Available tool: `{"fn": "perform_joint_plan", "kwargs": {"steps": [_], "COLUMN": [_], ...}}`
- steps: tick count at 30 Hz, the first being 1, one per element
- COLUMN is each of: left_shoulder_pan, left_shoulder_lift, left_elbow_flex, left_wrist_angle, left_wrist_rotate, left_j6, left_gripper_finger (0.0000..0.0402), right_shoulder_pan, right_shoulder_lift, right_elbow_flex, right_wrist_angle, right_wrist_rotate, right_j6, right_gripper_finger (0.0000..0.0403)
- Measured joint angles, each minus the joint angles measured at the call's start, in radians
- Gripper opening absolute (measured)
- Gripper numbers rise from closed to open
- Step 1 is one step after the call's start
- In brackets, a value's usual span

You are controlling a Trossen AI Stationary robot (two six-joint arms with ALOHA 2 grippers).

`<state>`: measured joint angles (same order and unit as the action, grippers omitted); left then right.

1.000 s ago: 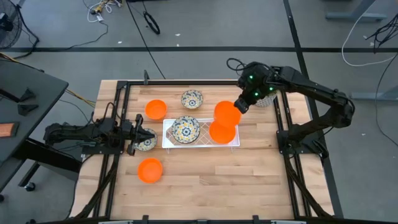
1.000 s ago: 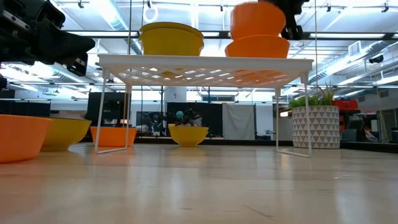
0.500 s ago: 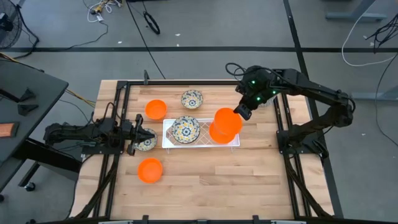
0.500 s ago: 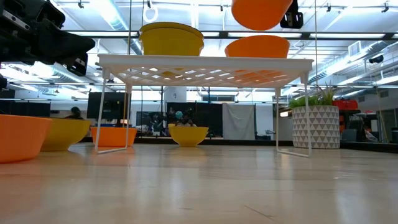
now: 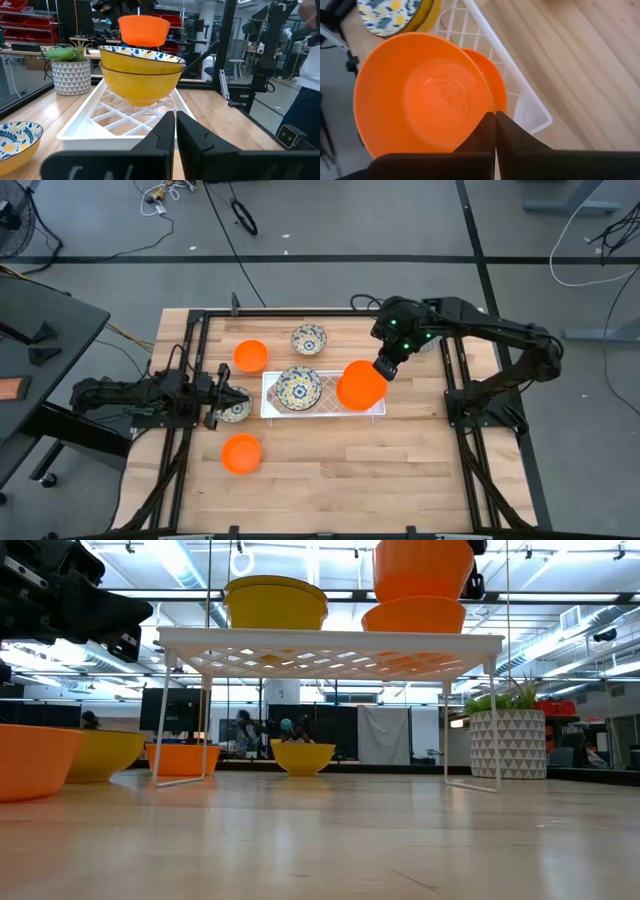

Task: Pick & Place Mini bowls
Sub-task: Stack the orange bowl on the orange bowl on the shelf

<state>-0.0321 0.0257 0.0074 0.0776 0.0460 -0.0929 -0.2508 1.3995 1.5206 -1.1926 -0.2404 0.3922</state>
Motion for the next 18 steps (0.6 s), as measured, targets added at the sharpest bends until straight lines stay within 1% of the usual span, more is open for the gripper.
{"fn": "perform_joint_plan", "kwargs": {"steps": [4,18], "left_shoulder_pan": [0.000,0.000], "left_shoulder_lift": [0.000,0.000], "left_elbow_flex": [0.000,0.000], "left_wrist_angle": [0.000,0.000], "left_wrist_rotate": [0.000,0.000], "left_j6": [0.000,0.000], "left_gripper_finger": [0.0023,0.0023], "right_shoulder_pan": [0.000,0.011], "right_shoulder_lift": [0.018,0.081], "right_elbow_flex": [0.000,-0.001], "right_wrist_angle": [-0.002,-0.002], "right_wrist_rotate": [0.021,0.023], "right_j6": [-0.013,-0.035], "right_gripper_finger": [0.0000,0.0000]}}
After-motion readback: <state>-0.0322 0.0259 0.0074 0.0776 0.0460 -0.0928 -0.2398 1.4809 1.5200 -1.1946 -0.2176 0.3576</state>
